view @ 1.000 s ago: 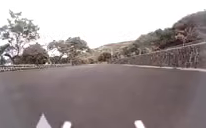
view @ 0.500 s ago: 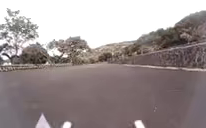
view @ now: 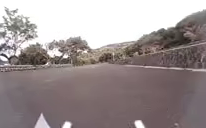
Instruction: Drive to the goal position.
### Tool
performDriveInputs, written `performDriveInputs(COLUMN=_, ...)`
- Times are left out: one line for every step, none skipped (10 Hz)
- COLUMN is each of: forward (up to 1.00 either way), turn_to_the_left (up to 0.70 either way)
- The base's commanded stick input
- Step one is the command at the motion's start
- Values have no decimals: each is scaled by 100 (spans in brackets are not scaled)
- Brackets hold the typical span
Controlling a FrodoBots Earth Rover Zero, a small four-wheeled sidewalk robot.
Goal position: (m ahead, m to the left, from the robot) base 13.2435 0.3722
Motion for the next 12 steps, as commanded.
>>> performDriveInputs(forward=100, turn_to_the_left=0)
performDriveInputs(forward=100, turn_to_the_left=0)
performDriveInputs(forward=100, turn_to_the_left=0)
performDriveInputs(forward=100, turn_to_the_left=0)
performDriveInputs(forward=100, turn_to_the_left=0)
performDriveInputs(forward=100, turn_to_the_left=0)
performDriveInputs(forward=100, turn_to_the_left=0)
performDriveInputs(forward=100, turn_to_the_left=0)
performDriveInputs(forward=100, turn_to_the_left=0)
performDriveInputs(forward=100, turn_to_the_left=0)
performDriveInputs(forward=100, turn_to_the_left=0)
performDriveInputs(forward=100, turn_to_the_left=0)
